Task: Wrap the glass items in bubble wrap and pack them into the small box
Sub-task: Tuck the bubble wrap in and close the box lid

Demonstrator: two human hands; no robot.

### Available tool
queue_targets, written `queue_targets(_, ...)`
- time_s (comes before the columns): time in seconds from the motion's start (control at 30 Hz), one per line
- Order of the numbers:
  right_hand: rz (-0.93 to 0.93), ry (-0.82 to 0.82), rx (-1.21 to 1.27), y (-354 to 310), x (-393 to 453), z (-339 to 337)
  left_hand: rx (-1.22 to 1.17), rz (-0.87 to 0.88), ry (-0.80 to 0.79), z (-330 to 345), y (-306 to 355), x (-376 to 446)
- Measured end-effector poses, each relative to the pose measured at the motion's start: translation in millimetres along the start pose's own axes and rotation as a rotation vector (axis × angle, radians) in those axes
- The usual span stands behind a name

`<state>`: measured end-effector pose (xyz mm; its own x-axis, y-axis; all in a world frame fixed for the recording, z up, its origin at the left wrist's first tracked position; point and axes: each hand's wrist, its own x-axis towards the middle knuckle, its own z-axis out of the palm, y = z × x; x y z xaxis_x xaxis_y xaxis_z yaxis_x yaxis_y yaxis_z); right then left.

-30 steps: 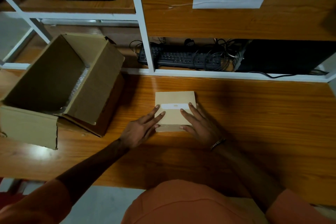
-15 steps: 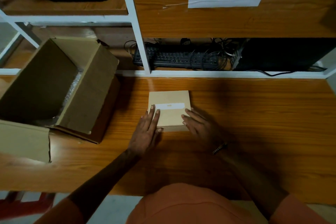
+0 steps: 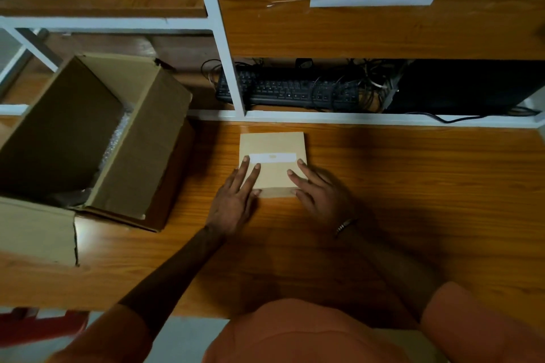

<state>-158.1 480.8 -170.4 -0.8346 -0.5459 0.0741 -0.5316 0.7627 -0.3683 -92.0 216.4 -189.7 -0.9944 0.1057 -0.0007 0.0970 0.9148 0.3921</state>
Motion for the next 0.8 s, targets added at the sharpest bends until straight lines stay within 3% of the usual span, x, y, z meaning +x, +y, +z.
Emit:
queue_targets(0.13, 0.086, -0.070, 0.145, -8.1, 36.8, -10.5, 0.051, -0.003, 0.012, -10.2, -11.8, 32.9)
queue_targets(0.27, 0.114, -0.110, 0.172, -8.1, 74.7, -18.6, 0.271, -0.139, -0.059, -26.9, -7.0, 67.1)
queue_targets(0.53, 0.132, -0.207, 0.140, -6.2, 95.1, -30.4, 0.466, -0.176, -0.148, -38.2, -15.3, 83.6)
queue_targets(0.8, 0.199, -0.346, -0.011, -35.7, 84.6, -44.7, 0.540, -0.226, -0.168, -68.5, 32.5, 86.0)
